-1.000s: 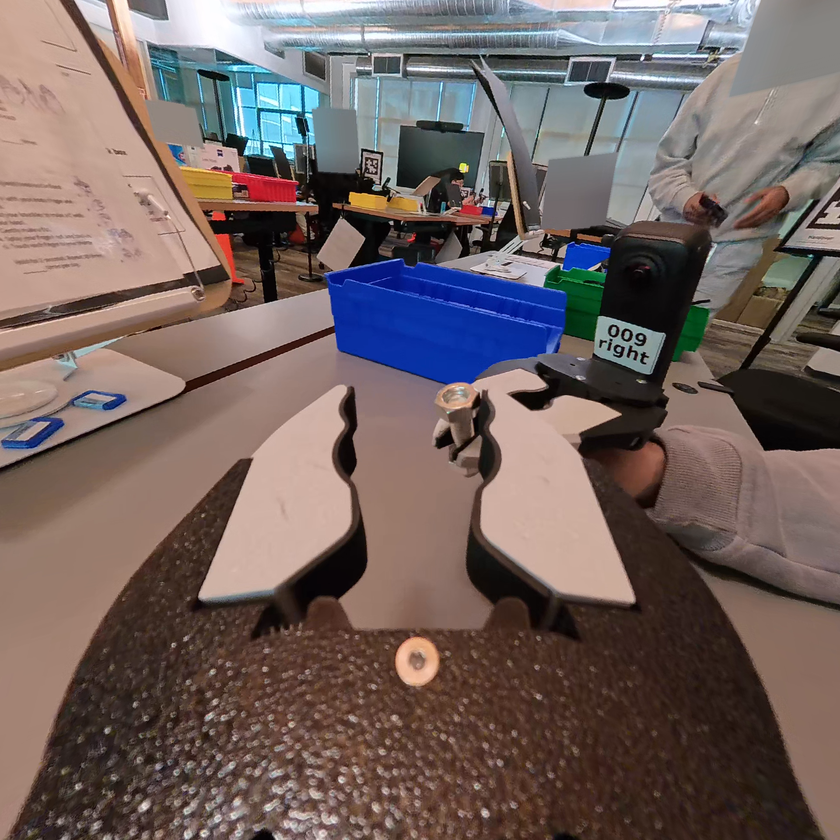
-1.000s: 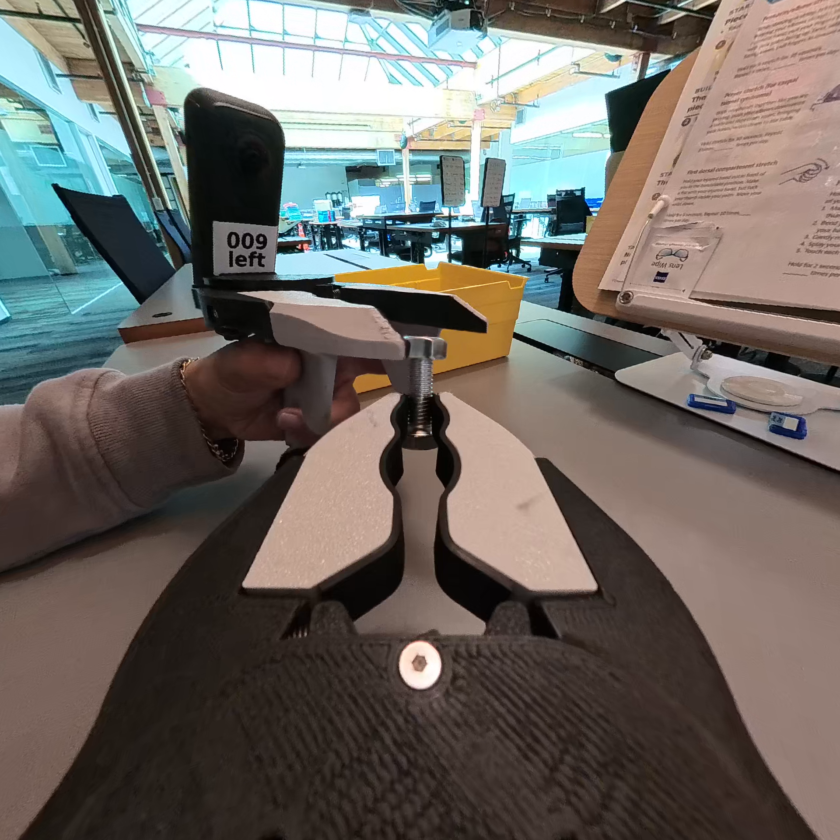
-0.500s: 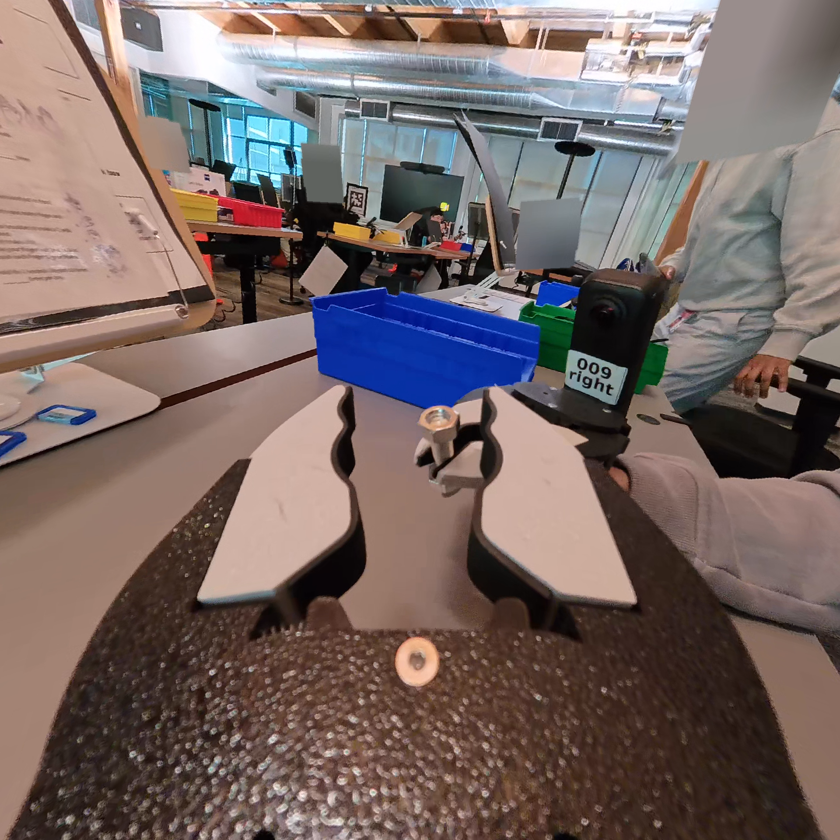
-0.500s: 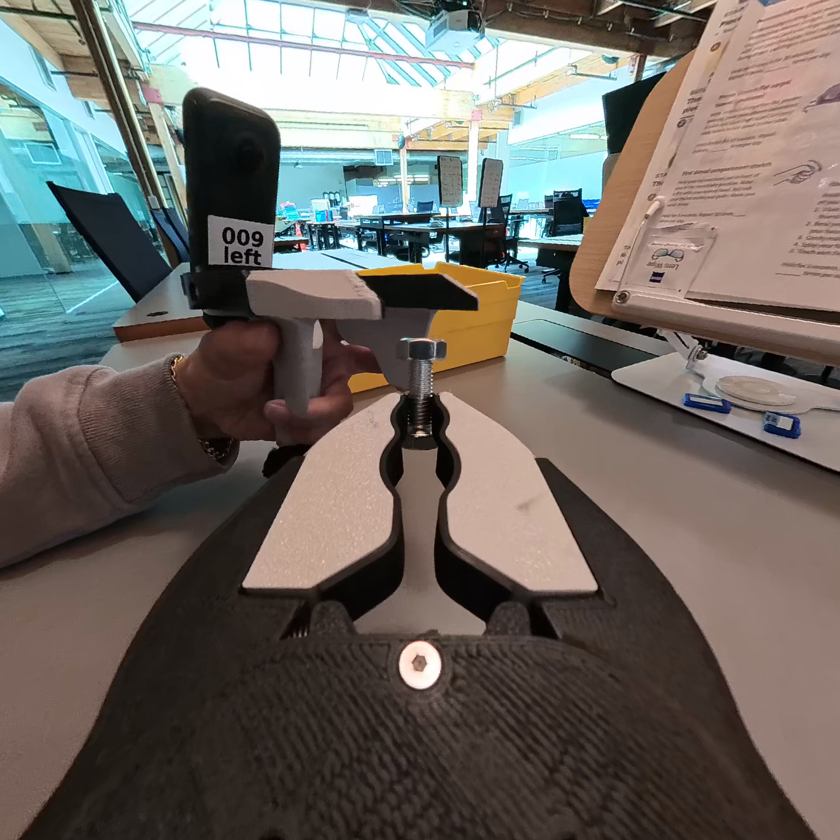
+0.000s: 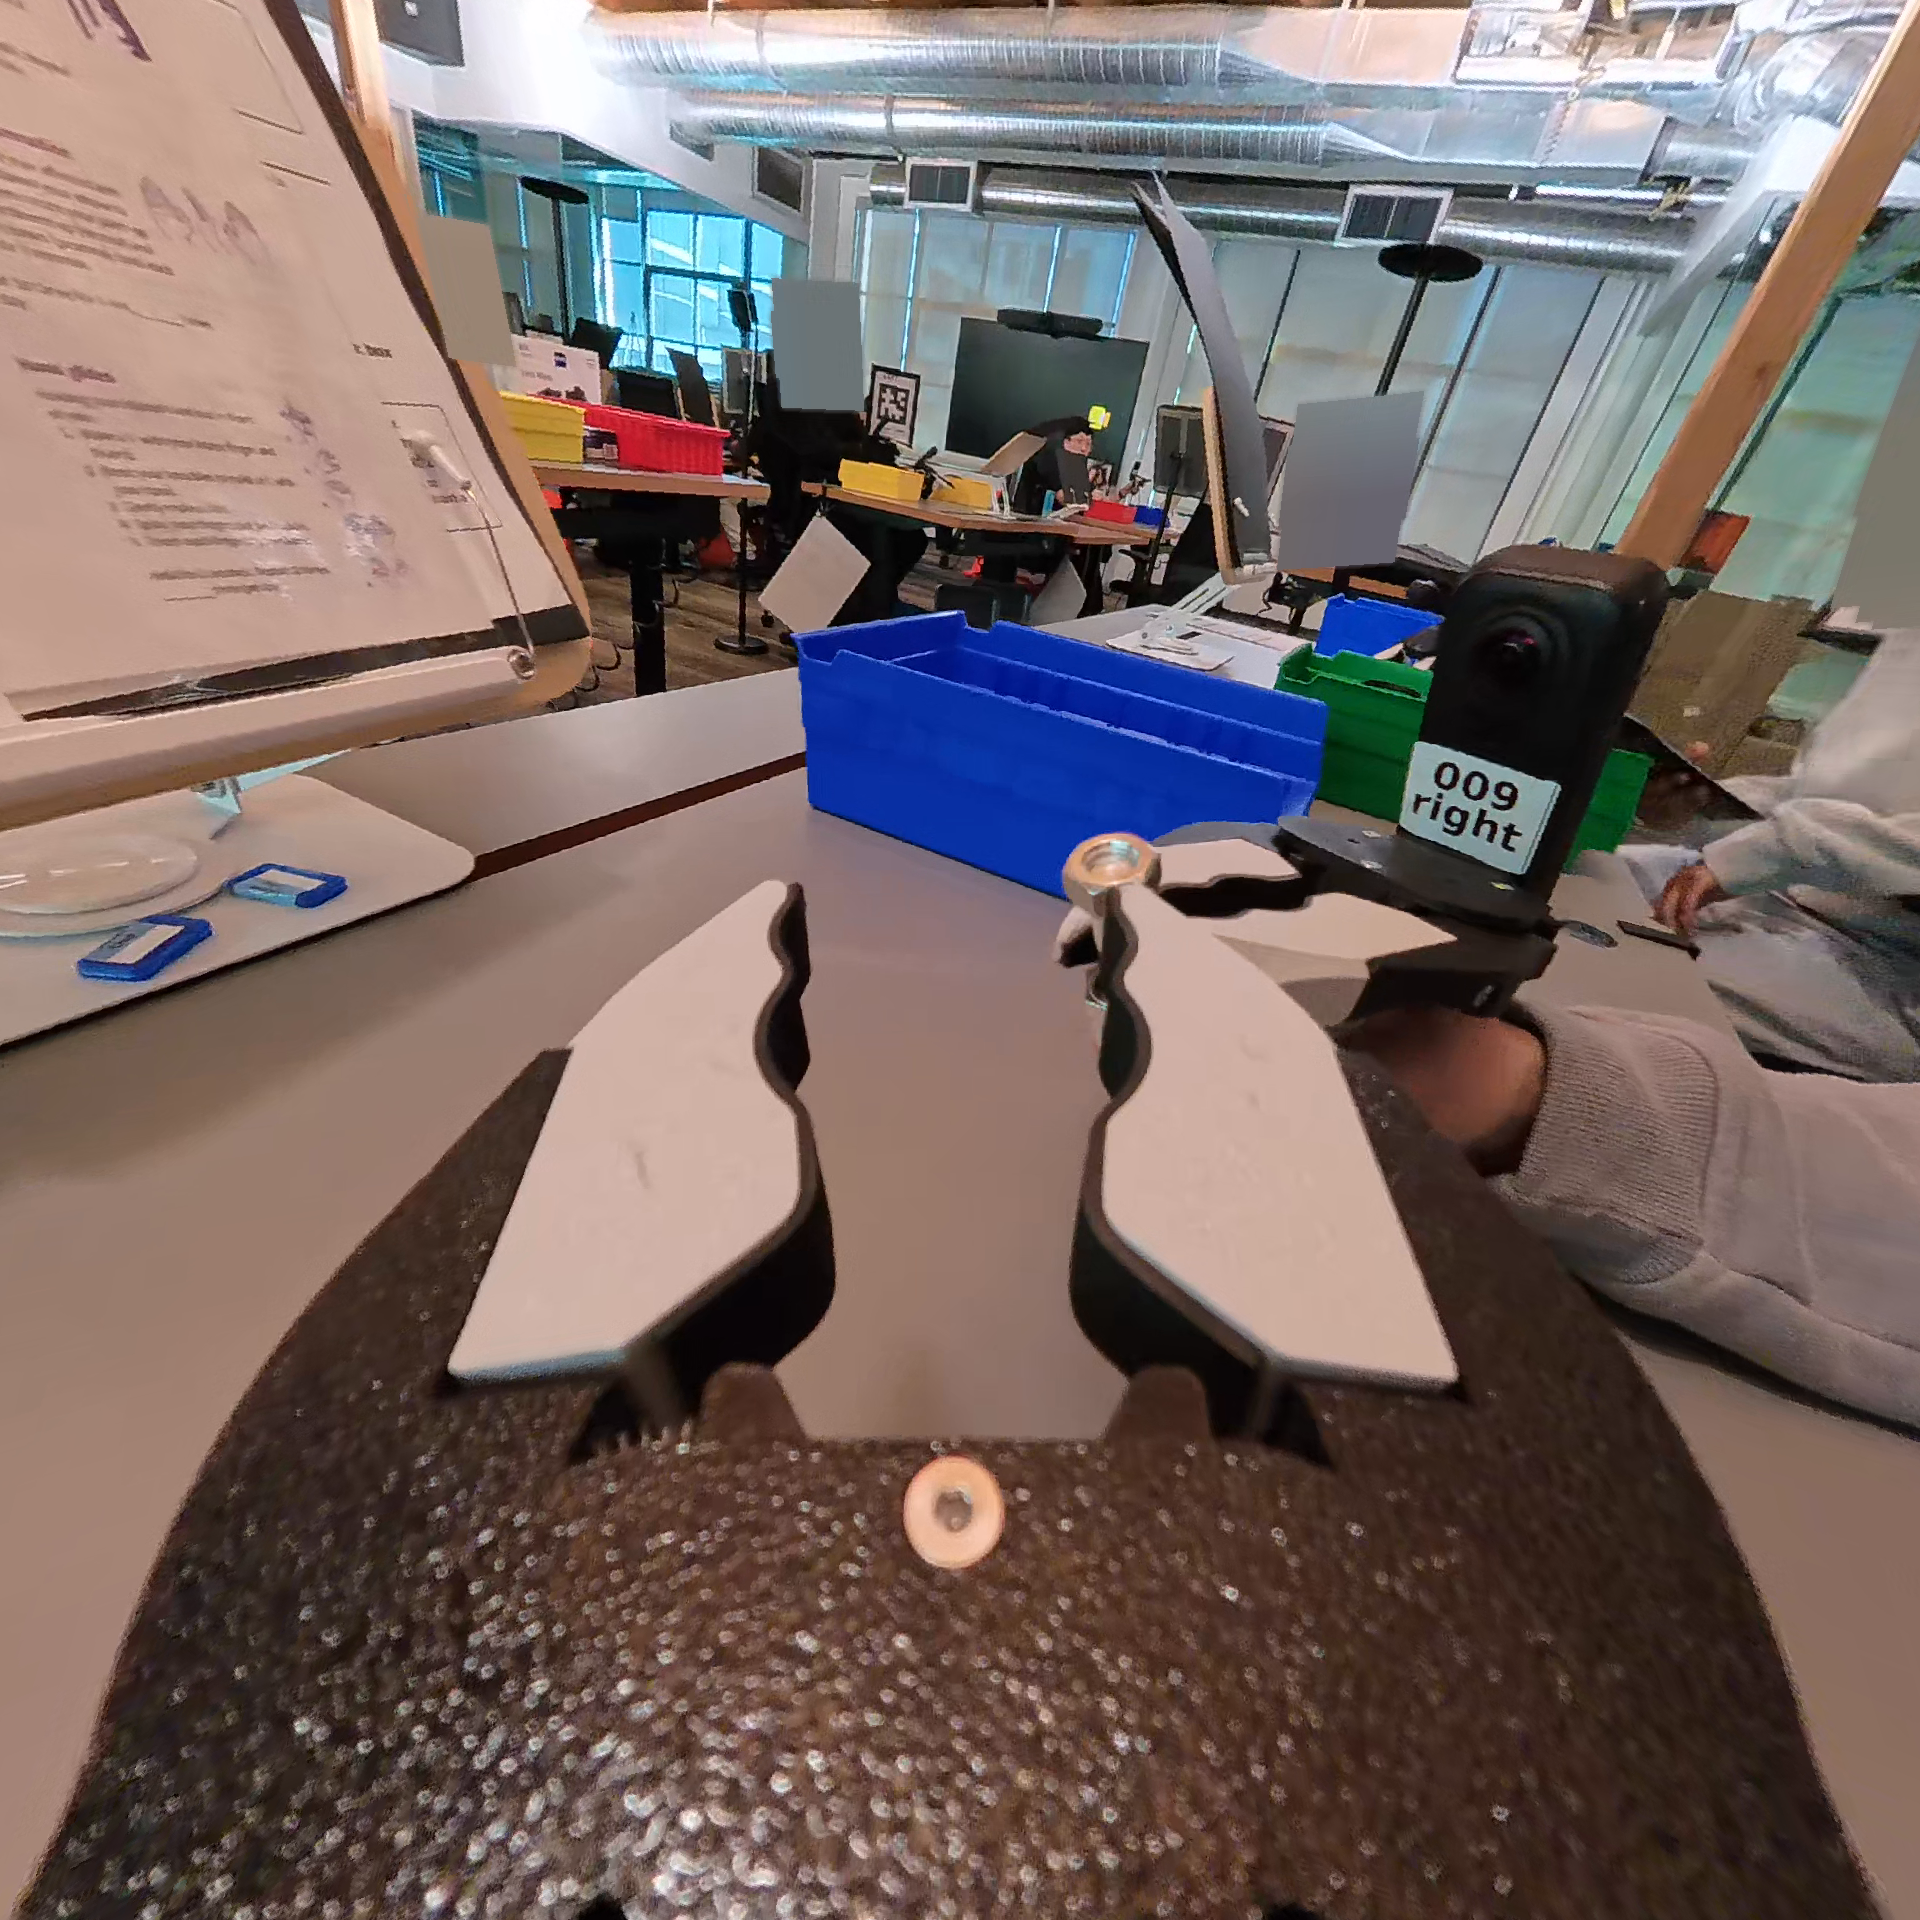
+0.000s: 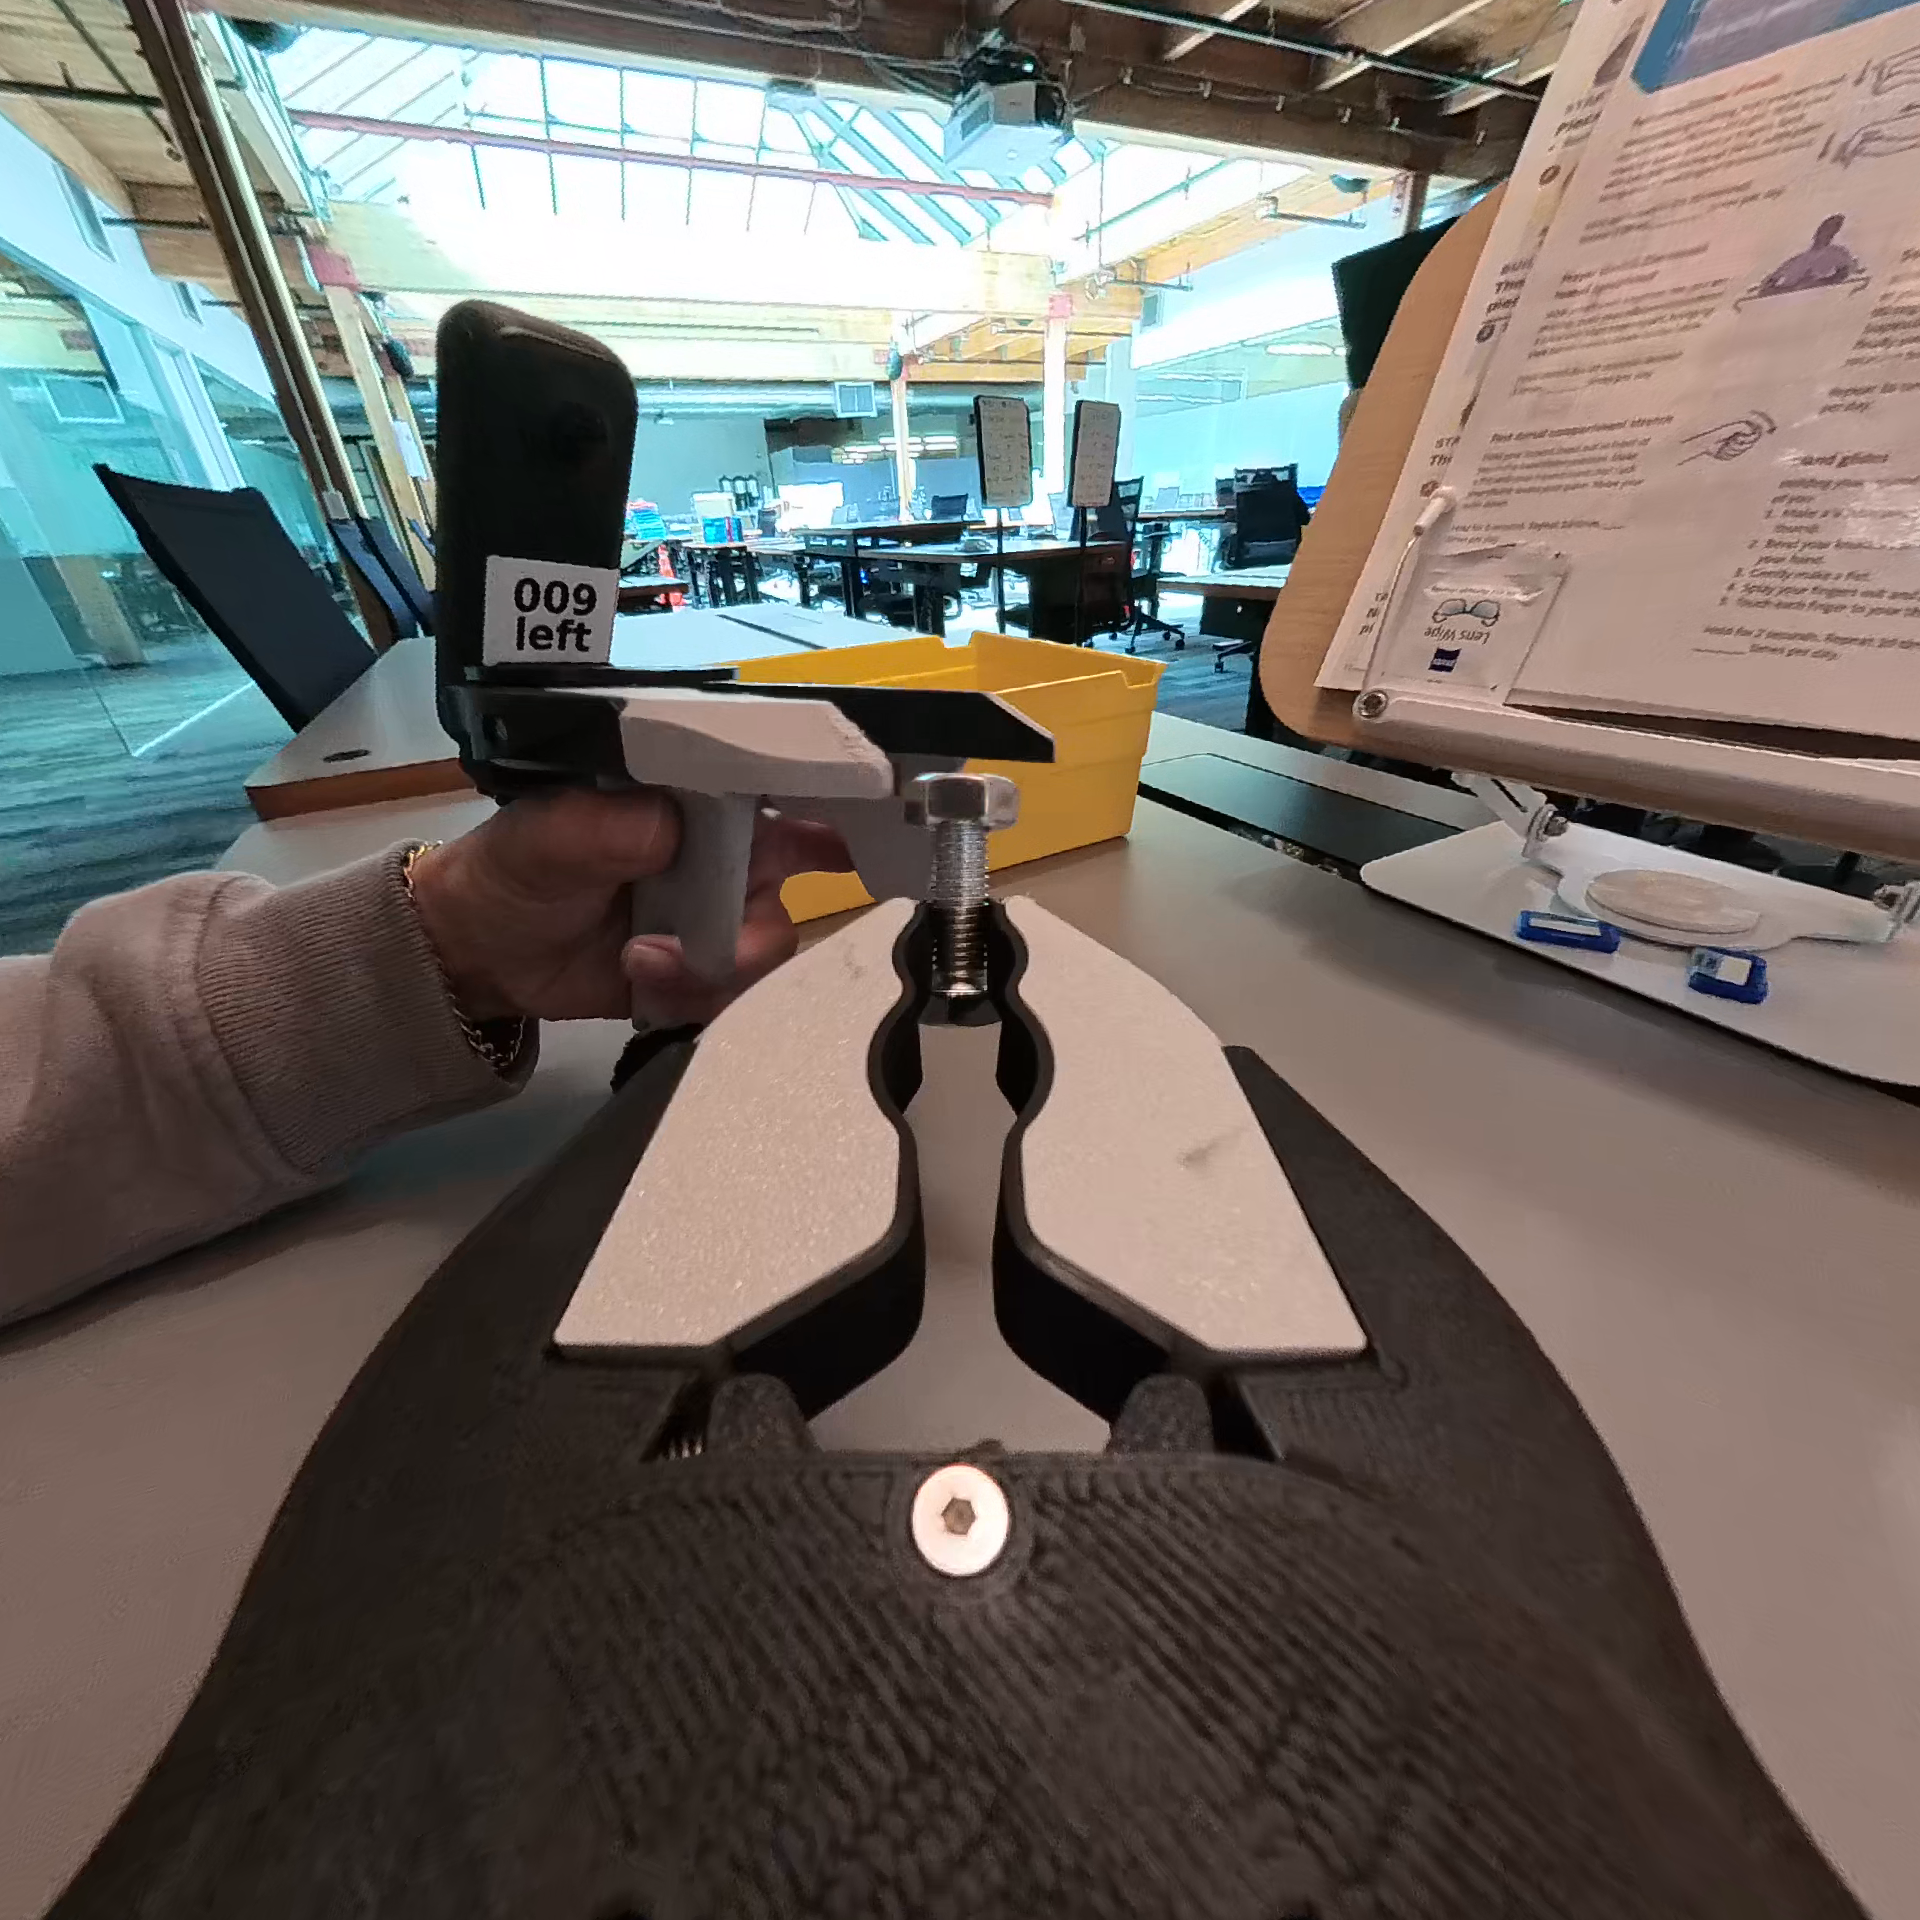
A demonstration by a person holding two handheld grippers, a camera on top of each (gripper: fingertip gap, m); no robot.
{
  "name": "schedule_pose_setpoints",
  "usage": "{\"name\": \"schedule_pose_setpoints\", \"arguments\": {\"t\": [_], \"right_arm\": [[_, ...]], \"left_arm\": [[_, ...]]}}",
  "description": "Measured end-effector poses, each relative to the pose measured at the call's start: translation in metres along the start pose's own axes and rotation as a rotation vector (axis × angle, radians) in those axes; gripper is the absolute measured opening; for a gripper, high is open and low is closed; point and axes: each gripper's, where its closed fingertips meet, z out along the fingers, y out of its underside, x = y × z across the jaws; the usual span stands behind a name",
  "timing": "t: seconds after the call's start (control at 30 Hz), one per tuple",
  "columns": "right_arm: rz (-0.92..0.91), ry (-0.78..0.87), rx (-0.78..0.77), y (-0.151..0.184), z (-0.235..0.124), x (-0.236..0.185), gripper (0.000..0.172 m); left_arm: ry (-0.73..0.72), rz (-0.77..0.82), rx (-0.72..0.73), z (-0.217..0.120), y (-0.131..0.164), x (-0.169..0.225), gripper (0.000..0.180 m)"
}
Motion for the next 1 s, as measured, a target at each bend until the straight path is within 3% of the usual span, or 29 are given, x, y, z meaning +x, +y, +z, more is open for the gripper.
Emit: {"name": "schedule_pose_setpoints", "arguments": {"t": [0.4, 0.67, 0.83, 1.0], "right_arm": [[-0.012, -0.020, 0.009, -0.001, 0.002, -0.006, 0.009], [0.092, -0.044, 0.087, -0.011, -0.003, 0.000, 0.009], [0.082, -0.048, 0.076, -0.007, -0.002, -0.002, 0.009], [0.085, -0.067, 0.084, -0.009, 0.000, -0.008, 0.009]], "left_arm": [[0.067, -0.010, 0.027, 0.009, -0.004, 0.019, 0.053], [-0.023, -0.001, -0.007, 0.001, 0.003, -0.004, 0.049], [0.081, -0.053, 0.075, 0.005, -0.013, 0.018, 0.052], [0.044, -0.029, 0.017, 0.011, -0.001, 0.015, 0.056]]}}
